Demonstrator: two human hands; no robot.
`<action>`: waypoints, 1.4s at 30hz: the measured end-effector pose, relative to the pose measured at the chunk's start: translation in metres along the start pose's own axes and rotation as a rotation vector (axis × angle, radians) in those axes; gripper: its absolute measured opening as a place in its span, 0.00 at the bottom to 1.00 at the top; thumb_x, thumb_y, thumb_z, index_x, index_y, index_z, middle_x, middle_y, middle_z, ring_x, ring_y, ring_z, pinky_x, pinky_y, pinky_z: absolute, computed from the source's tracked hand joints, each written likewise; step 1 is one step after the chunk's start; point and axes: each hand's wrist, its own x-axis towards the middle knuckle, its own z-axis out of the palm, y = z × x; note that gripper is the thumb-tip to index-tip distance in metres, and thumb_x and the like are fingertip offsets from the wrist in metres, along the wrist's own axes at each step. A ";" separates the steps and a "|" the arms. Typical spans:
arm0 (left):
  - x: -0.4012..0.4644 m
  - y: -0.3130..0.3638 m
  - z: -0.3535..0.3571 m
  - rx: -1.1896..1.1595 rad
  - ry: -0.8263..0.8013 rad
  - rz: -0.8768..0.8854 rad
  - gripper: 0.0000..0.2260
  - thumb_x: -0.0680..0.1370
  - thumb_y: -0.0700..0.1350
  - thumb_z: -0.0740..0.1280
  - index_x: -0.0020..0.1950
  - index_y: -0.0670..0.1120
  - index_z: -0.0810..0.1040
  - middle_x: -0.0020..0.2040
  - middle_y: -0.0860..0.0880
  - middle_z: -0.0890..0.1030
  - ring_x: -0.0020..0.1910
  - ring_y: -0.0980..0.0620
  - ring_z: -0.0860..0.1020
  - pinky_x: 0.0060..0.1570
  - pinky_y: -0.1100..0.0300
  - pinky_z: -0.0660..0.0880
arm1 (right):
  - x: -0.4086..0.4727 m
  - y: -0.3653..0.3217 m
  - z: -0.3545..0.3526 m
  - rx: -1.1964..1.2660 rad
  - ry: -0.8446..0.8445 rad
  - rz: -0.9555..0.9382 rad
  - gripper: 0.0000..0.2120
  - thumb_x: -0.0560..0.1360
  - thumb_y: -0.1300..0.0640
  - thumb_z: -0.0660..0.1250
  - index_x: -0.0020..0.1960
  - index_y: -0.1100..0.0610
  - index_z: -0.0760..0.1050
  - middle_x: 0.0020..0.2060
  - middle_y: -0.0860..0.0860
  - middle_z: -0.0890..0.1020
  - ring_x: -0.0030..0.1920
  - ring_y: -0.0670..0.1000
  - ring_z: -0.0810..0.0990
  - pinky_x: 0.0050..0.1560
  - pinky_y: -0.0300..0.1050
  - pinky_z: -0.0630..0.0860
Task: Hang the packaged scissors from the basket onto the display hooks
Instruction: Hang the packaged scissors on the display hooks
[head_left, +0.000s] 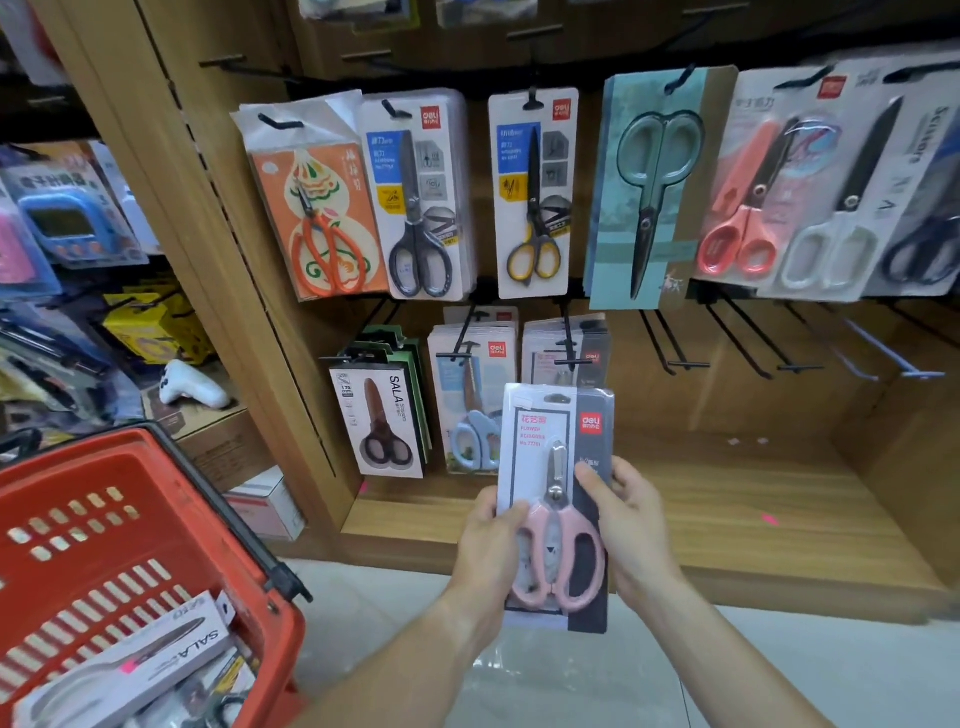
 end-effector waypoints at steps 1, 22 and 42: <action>0.002 0.001 0.004 0.013 0.004 0.025 0.07 0.85 0.39 0.64 0.57 0.48 0.80 0.53 0.43 0.87 0.52 0.45 0.86 0.56 0.48 0.82 | 0.005 0.000 0.000 0.005 0.011 -0.007 0.07 0.82 0.63 0.68 0.59 0.62 0.80 0.51 0.58 0.88 0.53 0.61 0.87 0.56 0.57 0.82; 0.023 0.006 0.019 0.134 -0.075 0.199 0.20 0.86 0.46 0.65 0.78 0.59 0.71 0.69 0.60 0.74 0.71 0.56 0.72 0.67 0.59 0.68 | 0.115 -0.023 0.008 -0.169 0.138 0.124 0.07 0.80 0.54 0.73 0.55 0.57 0.83 0.48 0.53 0.88 0.51 0.56 0.86 0.61 0.57 0.81; -0.095 0.099 -0.279 1.233 0.306 0.544 0.22 0.82 0.60 0.60 0.75 0.57 0.74 0.71 0.51 0.76 0.68 0.47 0.76 0.70 0.51 0.71 | -0.119 -0.063 0.223 -0.498 -0.640 -0.250 0.08 0.77 0.55 0.75 0.55 0.49 0.81 0.49 0.45 0.86 0.51 0.43 0.84 0.55 0.40 0.79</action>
